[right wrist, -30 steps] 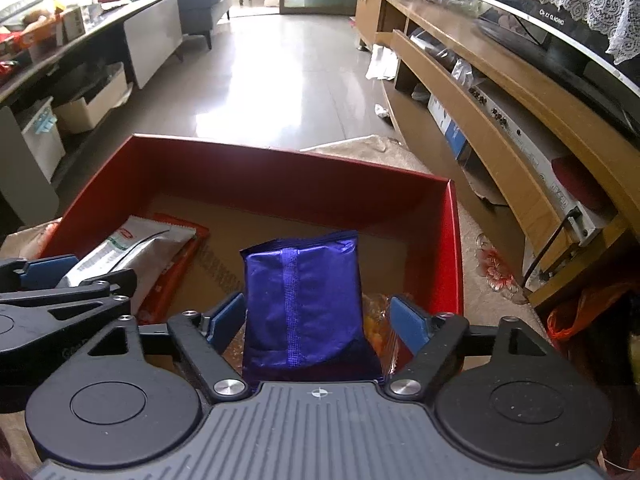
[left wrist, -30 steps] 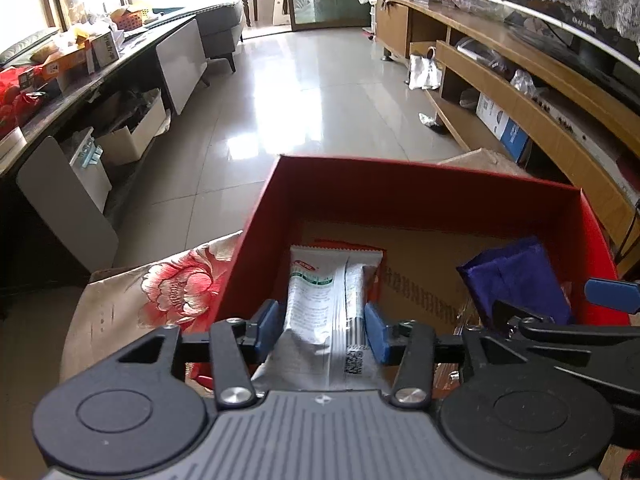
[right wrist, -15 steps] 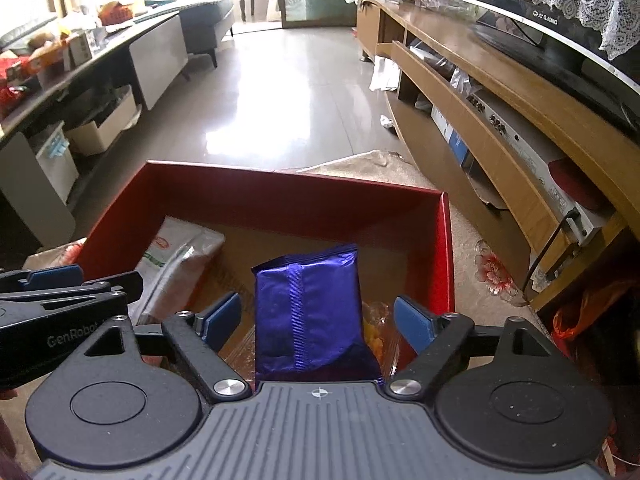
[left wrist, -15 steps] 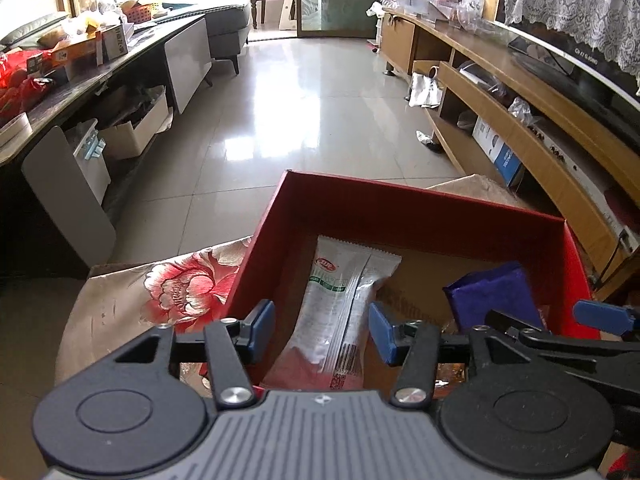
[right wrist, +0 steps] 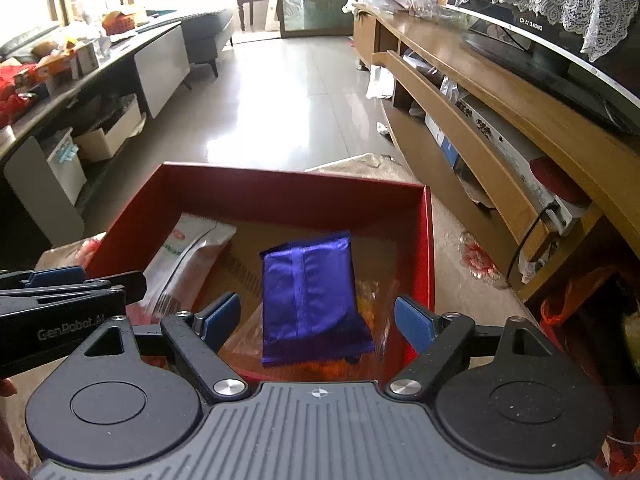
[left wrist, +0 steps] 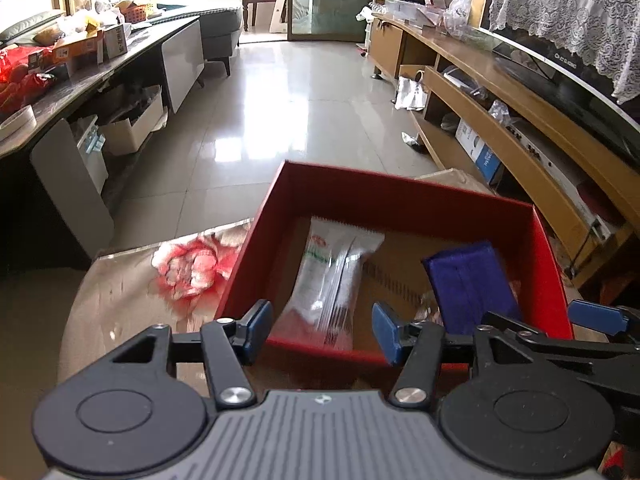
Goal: Organize snacks
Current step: 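Open both tools to release the silver and blue packets into the box, then grasp the gold wrapped cake with left tool while right tool moves to the bun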
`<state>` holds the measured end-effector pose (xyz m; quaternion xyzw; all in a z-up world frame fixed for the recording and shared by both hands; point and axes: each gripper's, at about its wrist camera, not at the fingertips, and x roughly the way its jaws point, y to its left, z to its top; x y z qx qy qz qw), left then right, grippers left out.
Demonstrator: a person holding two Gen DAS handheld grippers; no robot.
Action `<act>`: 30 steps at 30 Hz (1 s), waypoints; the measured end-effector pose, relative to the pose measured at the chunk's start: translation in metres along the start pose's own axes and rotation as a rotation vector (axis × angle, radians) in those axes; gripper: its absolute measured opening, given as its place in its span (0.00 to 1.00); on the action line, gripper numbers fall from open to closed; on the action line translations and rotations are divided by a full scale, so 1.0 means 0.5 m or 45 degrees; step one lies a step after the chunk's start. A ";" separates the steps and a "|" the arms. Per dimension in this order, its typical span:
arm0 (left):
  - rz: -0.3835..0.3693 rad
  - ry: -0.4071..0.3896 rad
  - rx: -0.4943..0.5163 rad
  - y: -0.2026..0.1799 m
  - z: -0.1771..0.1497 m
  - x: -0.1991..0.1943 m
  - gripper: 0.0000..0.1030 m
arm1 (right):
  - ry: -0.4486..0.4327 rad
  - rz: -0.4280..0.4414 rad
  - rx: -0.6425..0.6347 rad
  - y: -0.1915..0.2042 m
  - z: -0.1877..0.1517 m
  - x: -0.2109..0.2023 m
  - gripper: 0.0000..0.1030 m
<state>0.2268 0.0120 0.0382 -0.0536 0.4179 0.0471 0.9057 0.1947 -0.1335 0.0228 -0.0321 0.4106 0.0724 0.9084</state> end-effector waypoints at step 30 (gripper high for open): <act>-0.001 0.264 -0.407 -0.043 -0.116 0.067 0.57 | 0.083 -0.015 -0.009 -0.085 -0.100 -0.071 0.88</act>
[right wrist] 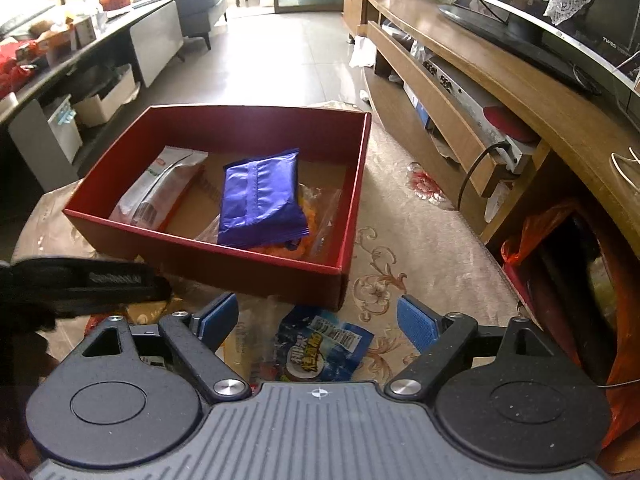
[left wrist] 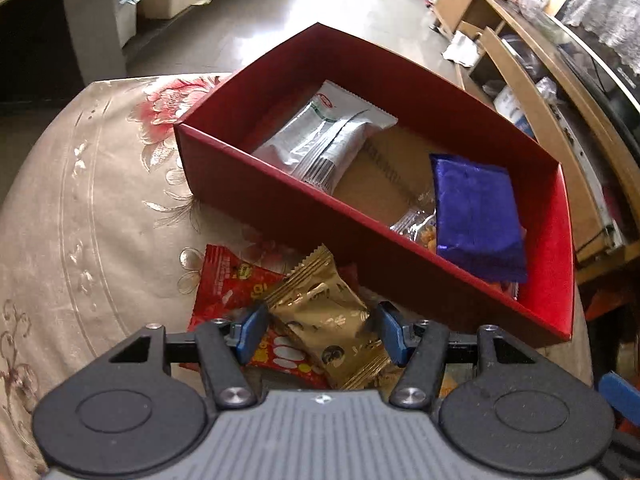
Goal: Organize snacks
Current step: 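Grasp the gold wrapped cake with left tool while right tool moves to the bun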
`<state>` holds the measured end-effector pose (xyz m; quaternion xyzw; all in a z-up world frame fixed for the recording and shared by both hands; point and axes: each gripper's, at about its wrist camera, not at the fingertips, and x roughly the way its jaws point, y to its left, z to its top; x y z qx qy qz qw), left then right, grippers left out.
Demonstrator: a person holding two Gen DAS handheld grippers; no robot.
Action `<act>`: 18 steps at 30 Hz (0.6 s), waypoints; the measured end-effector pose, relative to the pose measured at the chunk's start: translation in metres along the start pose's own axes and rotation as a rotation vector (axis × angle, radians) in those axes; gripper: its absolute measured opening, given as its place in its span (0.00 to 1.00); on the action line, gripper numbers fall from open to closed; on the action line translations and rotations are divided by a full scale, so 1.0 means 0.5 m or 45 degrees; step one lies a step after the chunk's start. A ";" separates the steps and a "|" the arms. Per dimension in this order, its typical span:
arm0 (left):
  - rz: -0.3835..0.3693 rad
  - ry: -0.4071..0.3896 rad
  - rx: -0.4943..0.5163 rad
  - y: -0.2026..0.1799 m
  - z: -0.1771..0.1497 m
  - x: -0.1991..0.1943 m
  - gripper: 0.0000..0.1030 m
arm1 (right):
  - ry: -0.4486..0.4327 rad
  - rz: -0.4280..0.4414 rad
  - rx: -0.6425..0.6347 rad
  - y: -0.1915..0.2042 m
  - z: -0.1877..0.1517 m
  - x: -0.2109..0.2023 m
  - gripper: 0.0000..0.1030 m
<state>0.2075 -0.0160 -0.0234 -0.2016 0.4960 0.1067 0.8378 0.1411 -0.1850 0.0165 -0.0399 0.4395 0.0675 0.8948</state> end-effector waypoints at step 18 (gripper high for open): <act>0.033 -0.007 0.189 0.058 -0.040 -0.071 0.45 | 0.001 0.071 -0.048 0.025 -0.005 -0.021 0.88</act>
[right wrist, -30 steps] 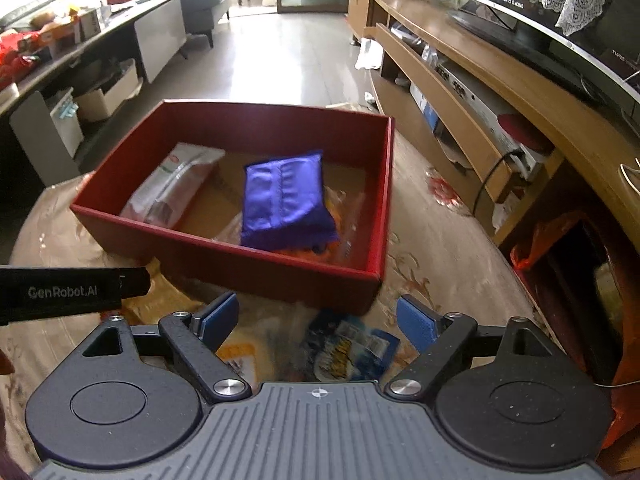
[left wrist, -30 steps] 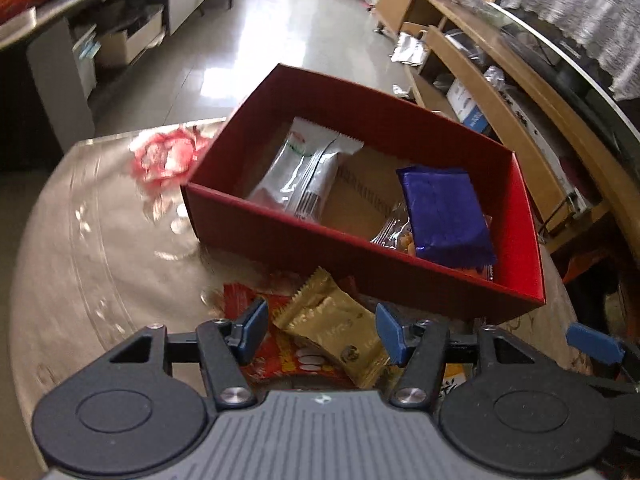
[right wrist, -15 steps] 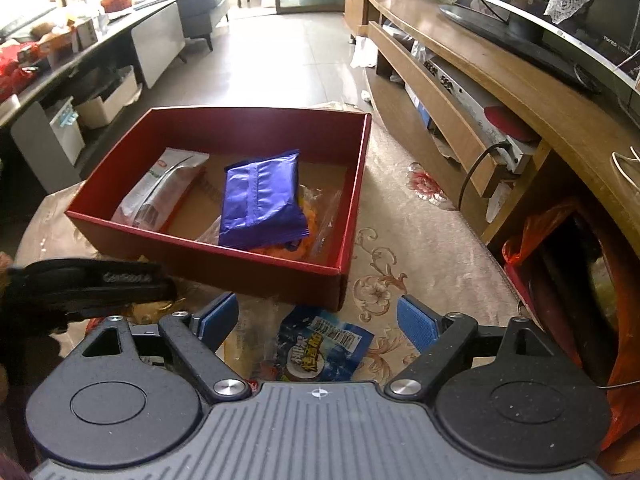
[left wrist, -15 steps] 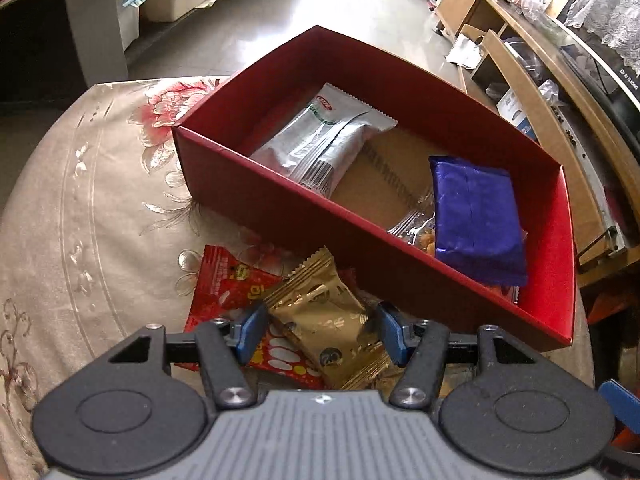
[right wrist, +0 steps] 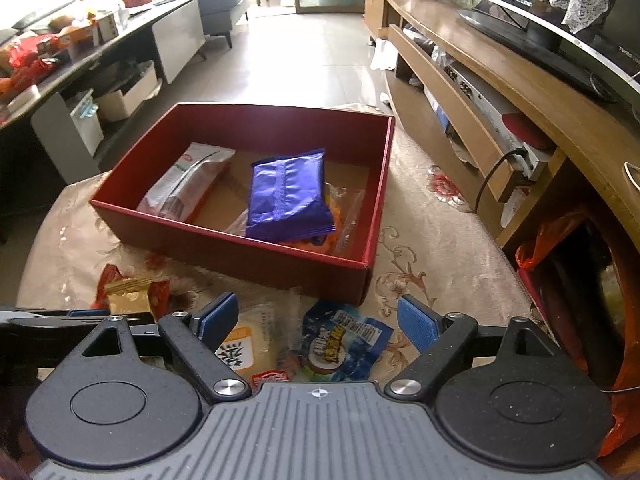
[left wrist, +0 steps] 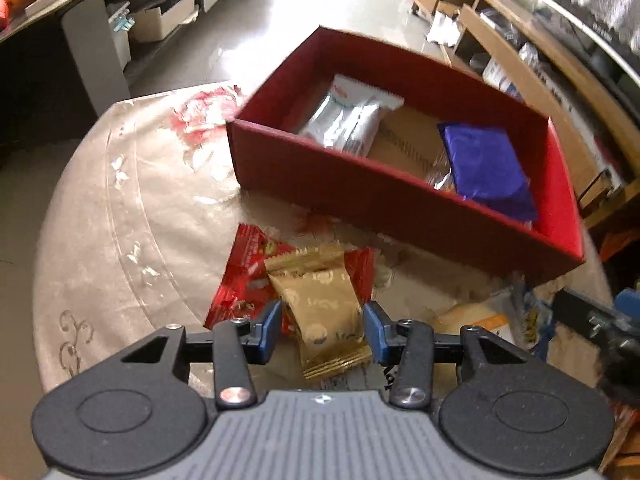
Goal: Organize snacks
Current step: 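Grasp the gold wrapped cake with left tool while right tool moves to the bun, then lift the gold cake with left tool while right tool grasps the wrapped bun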
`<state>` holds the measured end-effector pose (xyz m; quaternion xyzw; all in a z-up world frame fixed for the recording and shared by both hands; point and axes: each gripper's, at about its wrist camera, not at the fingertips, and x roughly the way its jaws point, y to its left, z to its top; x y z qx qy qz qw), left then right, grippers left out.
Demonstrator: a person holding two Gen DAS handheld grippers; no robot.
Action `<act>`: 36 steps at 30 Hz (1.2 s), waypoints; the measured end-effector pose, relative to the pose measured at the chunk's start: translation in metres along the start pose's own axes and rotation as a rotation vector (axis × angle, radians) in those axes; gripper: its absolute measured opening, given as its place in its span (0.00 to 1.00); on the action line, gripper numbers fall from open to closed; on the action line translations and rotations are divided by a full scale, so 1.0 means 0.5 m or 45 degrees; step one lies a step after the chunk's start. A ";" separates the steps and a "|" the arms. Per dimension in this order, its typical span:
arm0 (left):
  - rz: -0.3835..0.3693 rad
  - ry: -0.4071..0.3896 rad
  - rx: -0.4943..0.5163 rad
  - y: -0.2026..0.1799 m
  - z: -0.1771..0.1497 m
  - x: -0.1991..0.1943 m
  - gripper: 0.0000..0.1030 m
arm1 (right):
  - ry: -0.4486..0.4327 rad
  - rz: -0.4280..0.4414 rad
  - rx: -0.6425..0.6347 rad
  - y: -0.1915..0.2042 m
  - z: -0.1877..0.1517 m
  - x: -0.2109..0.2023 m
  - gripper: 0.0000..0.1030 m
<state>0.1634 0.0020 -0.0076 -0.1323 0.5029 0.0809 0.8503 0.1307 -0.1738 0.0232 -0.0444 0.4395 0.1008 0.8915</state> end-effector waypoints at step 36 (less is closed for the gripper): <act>-0.100 0.082 0.038 0.046 -0.031 0.010 0.40 | 0.251 0.052 -0.123 0.083 -0.035 0.099 0.88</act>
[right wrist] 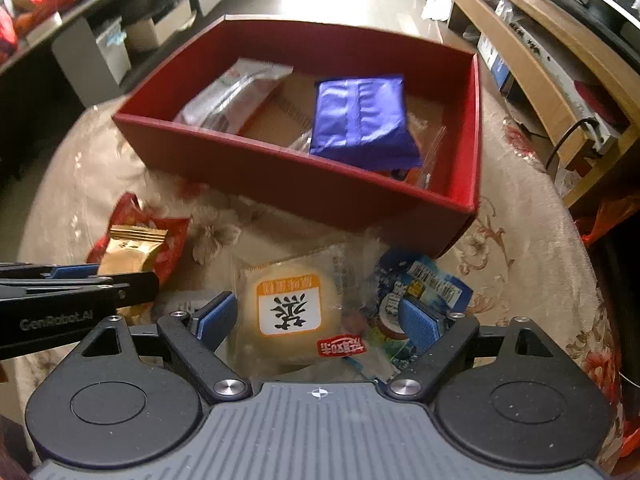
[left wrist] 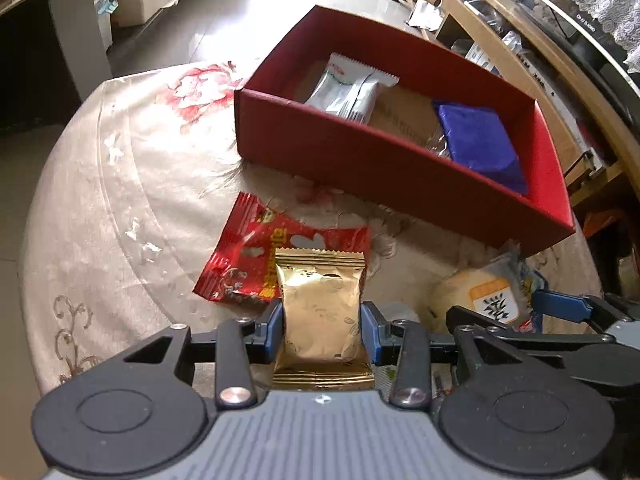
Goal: Organize snacks
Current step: 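Lift the gold cake with left tool while right tool grasps the wrapped bun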
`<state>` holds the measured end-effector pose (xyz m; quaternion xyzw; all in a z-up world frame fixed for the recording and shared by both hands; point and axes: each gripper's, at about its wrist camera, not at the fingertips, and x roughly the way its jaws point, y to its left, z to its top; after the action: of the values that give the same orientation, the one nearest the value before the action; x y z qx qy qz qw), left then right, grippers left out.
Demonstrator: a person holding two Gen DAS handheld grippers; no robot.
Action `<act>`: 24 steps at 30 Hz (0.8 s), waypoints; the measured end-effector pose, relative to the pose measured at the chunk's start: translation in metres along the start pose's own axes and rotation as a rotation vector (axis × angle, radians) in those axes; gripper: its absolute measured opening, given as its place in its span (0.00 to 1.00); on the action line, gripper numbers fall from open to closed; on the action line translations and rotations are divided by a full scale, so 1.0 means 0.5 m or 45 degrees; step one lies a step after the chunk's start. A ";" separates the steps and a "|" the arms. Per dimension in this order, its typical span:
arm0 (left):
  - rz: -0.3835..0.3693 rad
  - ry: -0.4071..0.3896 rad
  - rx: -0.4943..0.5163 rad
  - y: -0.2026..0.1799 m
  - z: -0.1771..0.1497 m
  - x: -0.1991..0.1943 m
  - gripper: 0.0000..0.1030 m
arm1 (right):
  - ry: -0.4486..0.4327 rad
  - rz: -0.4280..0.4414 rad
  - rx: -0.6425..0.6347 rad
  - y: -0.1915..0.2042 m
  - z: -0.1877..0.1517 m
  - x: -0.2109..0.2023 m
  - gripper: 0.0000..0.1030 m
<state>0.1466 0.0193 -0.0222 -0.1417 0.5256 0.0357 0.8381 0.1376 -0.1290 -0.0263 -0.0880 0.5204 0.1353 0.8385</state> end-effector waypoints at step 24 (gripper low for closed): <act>0.031 0.024 -0.024 0.052 -0.025 0.016 0.59 | 0.017 0.004 -0.070 0.038 -0.003 0.017 0.85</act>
<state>0.1337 0.0400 -0.0399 -0.1436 0.5348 0.0496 0.8312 0.1337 -0.1105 -0.0346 -0.1113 0.5222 0.1502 0.8321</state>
